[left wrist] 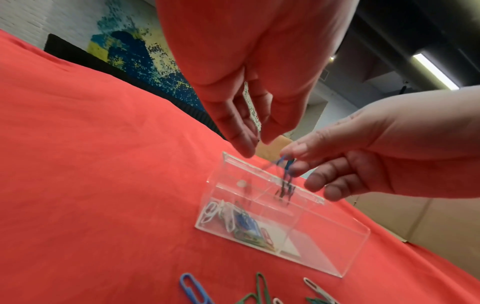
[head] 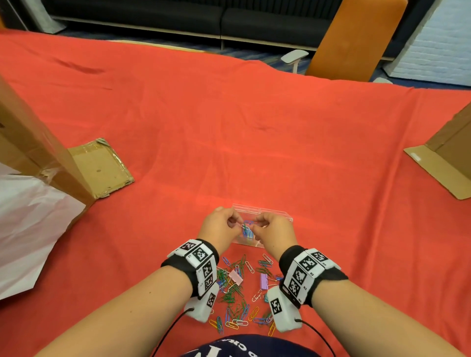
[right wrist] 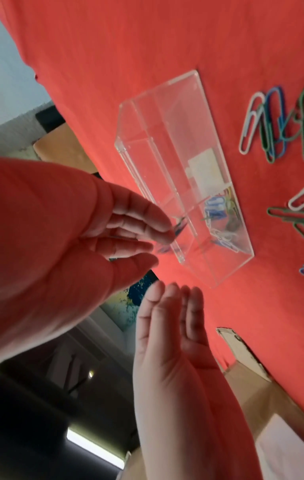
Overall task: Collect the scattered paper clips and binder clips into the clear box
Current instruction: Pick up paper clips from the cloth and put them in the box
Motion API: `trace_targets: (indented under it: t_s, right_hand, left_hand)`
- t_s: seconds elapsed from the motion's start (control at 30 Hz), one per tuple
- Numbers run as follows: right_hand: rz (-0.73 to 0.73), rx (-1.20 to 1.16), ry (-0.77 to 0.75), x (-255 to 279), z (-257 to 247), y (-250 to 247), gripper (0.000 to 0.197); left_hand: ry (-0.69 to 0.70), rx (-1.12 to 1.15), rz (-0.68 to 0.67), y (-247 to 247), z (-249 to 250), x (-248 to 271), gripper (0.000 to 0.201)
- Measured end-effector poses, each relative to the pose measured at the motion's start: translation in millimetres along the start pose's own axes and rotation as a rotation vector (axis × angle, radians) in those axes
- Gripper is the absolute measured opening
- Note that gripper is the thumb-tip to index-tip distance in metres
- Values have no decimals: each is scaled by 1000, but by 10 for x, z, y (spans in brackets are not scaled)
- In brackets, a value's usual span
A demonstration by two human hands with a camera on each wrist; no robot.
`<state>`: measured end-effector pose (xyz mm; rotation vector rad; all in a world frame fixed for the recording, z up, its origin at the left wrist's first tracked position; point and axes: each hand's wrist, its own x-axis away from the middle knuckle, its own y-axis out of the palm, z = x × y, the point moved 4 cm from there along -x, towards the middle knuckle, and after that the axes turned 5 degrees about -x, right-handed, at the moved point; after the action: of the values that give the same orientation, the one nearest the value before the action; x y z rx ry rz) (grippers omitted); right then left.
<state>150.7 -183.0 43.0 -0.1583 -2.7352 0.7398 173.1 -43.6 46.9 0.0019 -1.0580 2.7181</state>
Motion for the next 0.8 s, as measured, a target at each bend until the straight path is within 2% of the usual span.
trace_targets:
  t_s: [0.1,0.17,0.23,0.3,0.33,0.4,0.43,0.5,0.6,0.7,0.8]
  right_hand:
    - [-27,151,-98,55,21,-48,19]
    - [-92,201,-151,159,32,-65,19]
    - [-214,264,-157,273,99,-26,18]
    - [-351,396,-138,368,195,58,24]
    - [-411,468,-155,401,246,118,30]
    - [-507,570,-216,458,313,258,46]
    - [-537,605,-242,476,337,324,53]
    - [-569,688,-284,488,373,431,56]
    - [-548,754,-283,501,422,503,39]
    - [-510,766,-220,523,487,482,21]
    - [-474,742,-172,533,543,423,19]
  left_hand:
    - [1,-40,-41,-32,-136,71,28]
    - [-5,-111,-133,-28,-272,156,29]
    - [-49,-188,-267,23,-447,269,30]
    - [-109,-270,-389,78,-593,406,19]
    - [-142,-295,-432,110,-663,470,21]
    - [-185,-323,-480,169,-750,561,41]
    - [-185,-335,-486,189,-754,595,45]
    - [-170,-351,-474,228,-739,643,40]
    - [-174,-349,-435,235,-756,687,23]
    - [-188,-321,-424,229,-794,713,32]
    - [-177,-302,-391,187,-789,712,34]
